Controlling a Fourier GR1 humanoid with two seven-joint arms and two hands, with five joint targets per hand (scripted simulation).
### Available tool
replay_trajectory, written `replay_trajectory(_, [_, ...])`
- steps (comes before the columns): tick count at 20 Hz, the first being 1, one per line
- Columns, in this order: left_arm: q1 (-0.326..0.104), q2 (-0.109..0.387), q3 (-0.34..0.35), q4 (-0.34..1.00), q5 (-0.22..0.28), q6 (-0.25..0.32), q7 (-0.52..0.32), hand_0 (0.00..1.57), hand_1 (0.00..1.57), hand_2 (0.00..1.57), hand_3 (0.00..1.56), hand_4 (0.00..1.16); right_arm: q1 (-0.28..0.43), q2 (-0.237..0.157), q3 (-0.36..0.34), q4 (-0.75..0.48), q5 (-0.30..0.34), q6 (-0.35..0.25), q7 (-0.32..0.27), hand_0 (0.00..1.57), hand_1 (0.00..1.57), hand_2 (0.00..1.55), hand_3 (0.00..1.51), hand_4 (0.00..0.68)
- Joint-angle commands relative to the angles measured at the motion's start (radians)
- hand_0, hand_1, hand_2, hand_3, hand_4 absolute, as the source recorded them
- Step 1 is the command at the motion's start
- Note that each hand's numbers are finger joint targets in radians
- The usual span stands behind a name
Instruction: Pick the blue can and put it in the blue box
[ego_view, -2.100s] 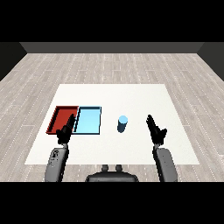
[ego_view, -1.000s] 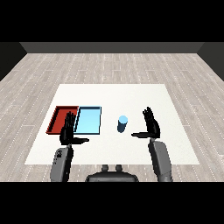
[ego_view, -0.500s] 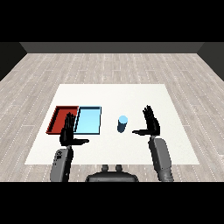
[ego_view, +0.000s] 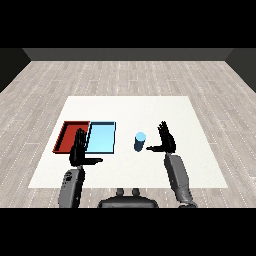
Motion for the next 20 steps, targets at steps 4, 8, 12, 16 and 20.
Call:
replay_trajectory(4, [0.014, 0.027, 0.026, -0.039, 0.051, -0.038, 0.014, 0.0, 0.0, 0.0, 0.0, 0.0, -0.013, 0.028, 0.046, 0.049, -0.016, -0.048, 0.002, 0.0, 0.0, 0.0, 0.0, 0.0])
replay_trajectory(8, [-0.012, 0.012, 0.014, 0.015, 0.035, -0.029, -0.018, 0.0, 0.0, 0.0, 0.0, 0.0, -0.016, 0.014, 0.019, 0.089, -0.032, -0.035, -0.006, 0.0, 0.0, 0.0, 0.0, 0.0])
replay_trajectory(12, [0.002, 0.037, 0.057, 0.02, 0.072, -0.048, -0.016, 0.0, 0.0, 0.0, 0.0, 0.0, -0.03, 0.029, 0.083, 0.152, -0.052, -0.069, -0.057, 0.0, 0.0, 0.0, 0.0, 0.0])
replay_trajectory(16, [-0.033, -0.018, -0.016, -0.033, 0.01, 0.039, 0.04, 0.0, 0.0, 0.0, 0.0, 0.0, -0.03, 0.029, 0.065, 0.147, -0.044, -0.04, -0.041, 0.0, 0.0, 0.0, 0.0, 0.0])
replay_trajectory(20, [-0.034, 0.021, 0.031, 0.031, 0.028, -0.003, -0.018, 0.0, 0.0, 0.0, 0.0, 0.0, -0.107, 0.029, 0.092, 0.336, -0.062, -0.072, -0.151, 0.0, 0.0, 0.0, 0.0, 0.0])
